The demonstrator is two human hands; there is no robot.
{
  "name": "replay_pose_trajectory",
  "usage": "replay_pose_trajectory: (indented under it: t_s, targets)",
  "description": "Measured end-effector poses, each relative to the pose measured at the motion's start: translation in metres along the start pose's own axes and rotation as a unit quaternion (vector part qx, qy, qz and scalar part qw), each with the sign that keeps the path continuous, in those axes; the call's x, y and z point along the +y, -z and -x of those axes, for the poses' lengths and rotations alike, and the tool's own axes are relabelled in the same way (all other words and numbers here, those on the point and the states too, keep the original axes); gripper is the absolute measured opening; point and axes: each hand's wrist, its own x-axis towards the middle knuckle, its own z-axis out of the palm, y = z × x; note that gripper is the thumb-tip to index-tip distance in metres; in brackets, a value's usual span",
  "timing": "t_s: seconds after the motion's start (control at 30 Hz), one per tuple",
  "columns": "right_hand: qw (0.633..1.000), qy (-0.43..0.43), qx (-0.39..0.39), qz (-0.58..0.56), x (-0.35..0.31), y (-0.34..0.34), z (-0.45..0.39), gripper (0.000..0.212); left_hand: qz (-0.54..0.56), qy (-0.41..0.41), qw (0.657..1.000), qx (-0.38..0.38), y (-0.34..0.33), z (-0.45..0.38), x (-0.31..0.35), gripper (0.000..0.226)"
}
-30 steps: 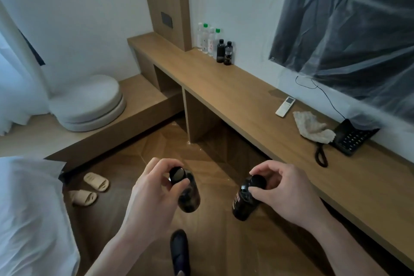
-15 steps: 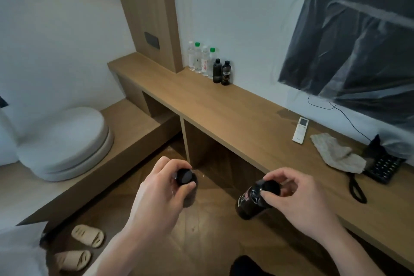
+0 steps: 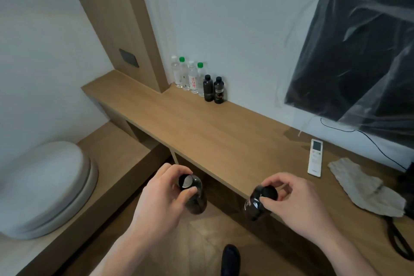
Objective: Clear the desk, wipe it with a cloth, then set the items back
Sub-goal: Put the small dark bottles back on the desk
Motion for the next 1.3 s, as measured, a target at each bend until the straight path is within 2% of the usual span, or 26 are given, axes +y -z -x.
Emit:
replay_pose_trajectory:
  t_s: [0.17,0.43,0.77,0.97,1.1,1.3]
  targets:
    - [1.0,-0.008,-0.008,-0.007,-0.012,0.015,-0.078,0.027,-0.023,-0.005,1.0,0.011,-0.004,-0.085,-0.012,0.028]
    - [0.999,-0.042,0.001,0.011,-0.009,0.021,-0.172,0.024,-0.038,-0.011,0.999,-0.021,-0.019,-0.203,-0.042,0.027]
    - [0.984,-0.171,0.052,-0.02,0.015,-0.023,-0.263,0.027,-0.087,-0.047,0.987,-0.13,-0.085,-0.366,-0.101,0.026]
    - [0.967,-0.236,0.092,-0.039,0.014,-0.052,-0.32,0.043,-0.114,-0.096,0.97,-0.19,-0.117,-0.461,-0.116,0.023]
    - [0.957,-0.258,0.124,-0.034,0.008,-0.052,-0.352,0.027,-0.136,-0.131,0.958,-0.215,-0.14,-0.522,-0.115,0.026]
    - [0.959,-0.244,0.146,-0.009,-0.007,-0.052,-0.407,0.026,-0.179,-0.175,0.937,-0.242,-0.174,-0.591,-0.108,0.03]
